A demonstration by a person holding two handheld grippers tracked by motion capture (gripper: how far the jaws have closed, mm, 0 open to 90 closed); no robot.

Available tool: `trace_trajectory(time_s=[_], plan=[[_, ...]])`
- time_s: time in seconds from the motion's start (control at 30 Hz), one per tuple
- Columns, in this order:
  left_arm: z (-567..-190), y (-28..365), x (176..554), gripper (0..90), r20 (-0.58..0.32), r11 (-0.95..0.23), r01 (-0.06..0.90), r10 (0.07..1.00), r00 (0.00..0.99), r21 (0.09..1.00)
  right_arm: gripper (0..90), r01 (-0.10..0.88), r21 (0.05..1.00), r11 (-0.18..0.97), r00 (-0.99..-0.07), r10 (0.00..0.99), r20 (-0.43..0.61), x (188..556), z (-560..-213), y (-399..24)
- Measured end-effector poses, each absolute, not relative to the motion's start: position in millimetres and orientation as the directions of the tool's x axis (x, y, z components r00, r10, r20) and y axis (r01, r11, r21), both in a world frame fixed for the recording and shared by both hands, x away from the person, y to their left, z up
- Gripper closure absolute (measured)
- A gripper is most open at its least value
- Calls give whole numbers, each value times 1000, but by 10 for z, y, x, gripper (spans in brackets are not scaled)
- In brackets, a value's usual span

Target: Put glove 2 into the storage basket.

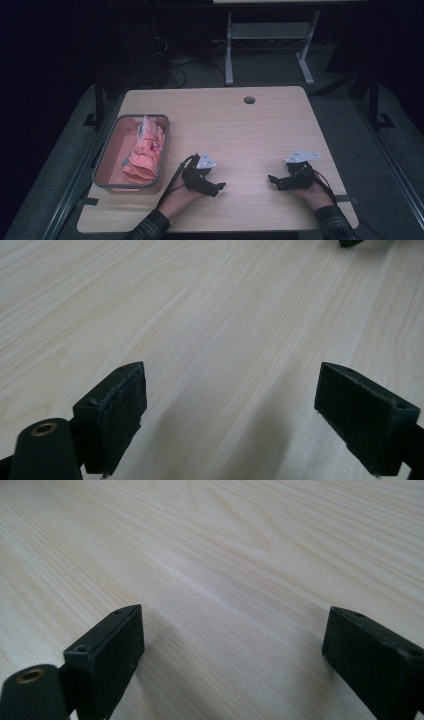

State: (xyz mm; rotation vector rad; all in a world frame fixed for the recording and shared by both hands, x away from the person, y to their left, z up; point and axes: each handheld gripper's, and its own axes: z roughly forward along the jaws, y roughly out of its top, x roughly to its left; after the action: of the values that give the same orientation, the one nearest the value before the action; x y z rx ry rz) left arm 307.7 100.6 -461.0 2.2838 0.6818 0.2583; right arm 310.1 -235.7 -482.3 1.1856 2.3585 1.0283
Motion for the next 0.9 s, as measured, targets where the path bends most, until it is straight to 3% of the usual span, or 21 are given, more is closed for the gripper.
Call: trace_trajectory(time_s=[0.33,0.9], plan=[[-4726,986,3089,126,18,-624,392,545,838,676,94,569,717,402,-612,789,44,3100,-4823,-2356],[-4785,1025,3091,121,-4,-587,375,535,845,718,94,564,717,409,-618,785,37,3102,-4824,-2360]])
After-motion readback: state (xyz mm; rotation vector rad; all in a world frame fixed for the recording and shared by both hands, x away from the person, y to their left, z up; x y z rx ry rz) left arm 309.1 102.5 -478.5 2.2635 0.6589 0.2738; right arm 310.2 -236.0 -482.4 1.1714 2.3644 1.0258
